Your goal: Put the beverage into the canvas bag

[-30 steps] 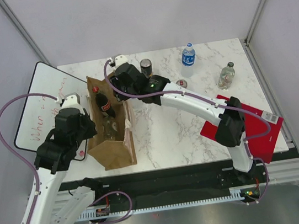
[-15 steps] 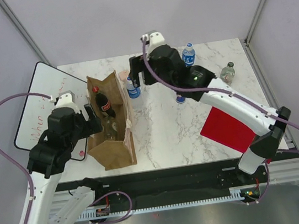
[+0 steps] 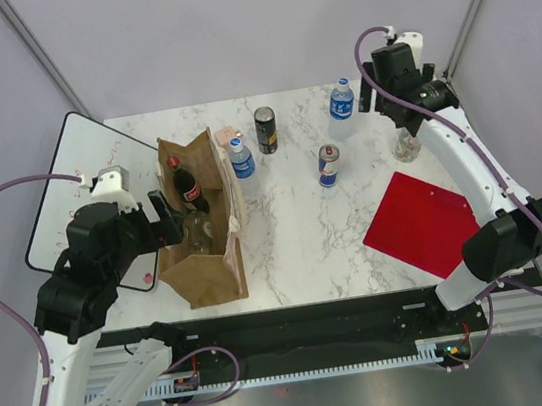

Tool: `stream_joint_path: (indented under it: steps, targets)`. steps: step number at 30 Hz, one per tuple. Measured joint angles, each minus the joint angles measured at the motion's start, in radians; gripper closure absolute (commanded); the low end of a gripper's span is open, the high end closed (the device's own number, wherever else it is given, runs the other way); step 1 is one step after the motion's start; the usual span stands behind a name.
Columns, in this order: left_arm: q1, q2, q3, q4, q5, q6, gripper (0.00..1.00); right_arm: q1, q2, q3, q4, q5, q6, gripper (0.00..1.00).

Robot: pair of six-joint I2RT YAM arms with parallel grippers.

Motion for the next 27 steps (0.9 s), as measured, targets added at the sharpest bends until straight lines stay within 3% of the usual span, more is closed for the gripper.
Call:
stream_joint_path:
  steps: [10, 27]
  targets:
    - [0.0, -0.09, 0.0, 0.043, 0.057, 0.011, 0.01, -0.235, 0.024, -0.119, -0.024, -0.053, 0.003, 0.02]
    - [0.0, -0.136, -0.042, 0.077, 0.026, 0.029, 0.02, -0.391, 0.174, -0.279, 0.214, -0.277, -0.126, 0.02]
